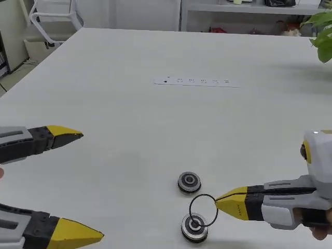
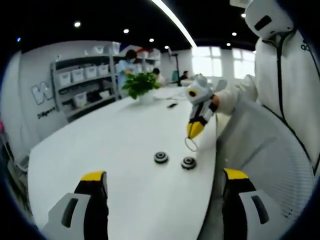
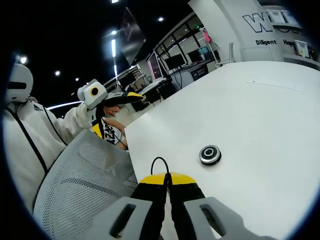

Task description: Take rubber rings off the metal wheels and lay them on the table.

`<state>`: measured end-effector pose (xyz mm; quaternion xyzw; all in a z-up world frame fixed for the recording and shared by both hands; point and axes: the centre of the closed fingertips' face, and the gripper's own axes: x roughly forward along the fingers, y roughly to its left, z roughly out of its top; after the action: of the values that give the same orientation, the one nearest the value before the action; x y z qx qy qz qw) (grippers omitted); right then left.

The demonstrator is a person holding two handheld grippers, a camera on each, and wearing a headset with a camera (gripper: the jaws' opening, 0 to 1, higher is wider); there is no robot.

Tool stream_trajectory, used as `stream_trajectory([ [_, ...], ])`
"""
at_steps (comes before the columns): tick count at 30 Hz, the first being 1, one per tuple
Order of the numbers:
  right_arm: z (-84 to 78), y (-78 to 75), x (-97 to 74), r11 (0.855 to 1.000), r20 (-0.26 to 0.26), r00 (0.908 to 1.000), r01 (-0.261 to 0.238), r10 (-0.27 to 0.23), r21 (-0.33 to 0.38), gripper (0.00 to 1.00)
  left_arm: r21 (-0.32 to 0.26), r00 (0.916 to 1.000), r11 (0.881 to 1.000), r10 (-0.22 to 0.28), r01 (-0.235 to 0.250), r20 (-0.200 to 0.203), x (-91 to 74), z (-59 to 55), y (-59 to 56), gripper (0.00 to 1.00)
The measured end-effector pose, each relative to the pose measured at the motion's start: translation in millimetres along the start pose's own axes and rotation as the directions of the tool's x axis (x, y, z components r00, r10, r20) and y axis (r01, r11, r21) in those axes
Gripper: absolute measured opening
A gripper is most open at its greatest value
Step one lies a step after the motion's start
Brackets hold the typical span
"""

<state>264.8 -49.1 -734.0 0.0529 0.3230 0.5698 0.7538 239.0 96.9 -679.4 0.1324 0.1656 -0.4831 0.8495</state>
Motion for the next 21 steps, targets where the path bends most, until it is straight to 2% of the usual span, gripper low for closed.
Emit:
stream_trajectory([
  [2, 2.1, 1.9, -1.1, 1.000, -0.001, 1.0000, -0.002, 0.002, -0.003, 0.00, -0.007, 1.0000, 1.000, 0.003, -0.003, -0.001, -2.9, -2.8, -2.5, 1.00],
  [9, 8.2, 7.9, -3.4, 1.000, -0.001, 1.0000, -0.006, 0.006, -0.009, 0.00, -0.042, 0.9991, 0.998, 0.038, -0.037, 0.018, -14.4, -7.9, -2.1, 1.00],
  [13, 13.0, 12.9, -3.3, 1.000, -0.001, 0.9999, -0.012, 0.012, -0.024, 0.00, -0.050, 0.9988, 0.998, 0.048, -0.047, 0.011, -16.2, -14.4, -4.0, 1.00],
  [16, 17.2, 16.8, -2.9, 0.999, 0.002, 0.9999, -0.017, 0.017, -0.037, 0.00, -0.081, 0.9975, 0.994, 0.068, -0.067, 0.017, -15.9, -18.8, -3.0, 1.00],
  [21, 20.9, 21.1, -2.0, 0.998, -0.001, 0.9997, -0.026, 0.026, -0.049, 0.00, -0.109, 0.9975, 0.992, 0.069, -0.067, 0.016, -13.5, -25.0, -6.6, 1.00],
])
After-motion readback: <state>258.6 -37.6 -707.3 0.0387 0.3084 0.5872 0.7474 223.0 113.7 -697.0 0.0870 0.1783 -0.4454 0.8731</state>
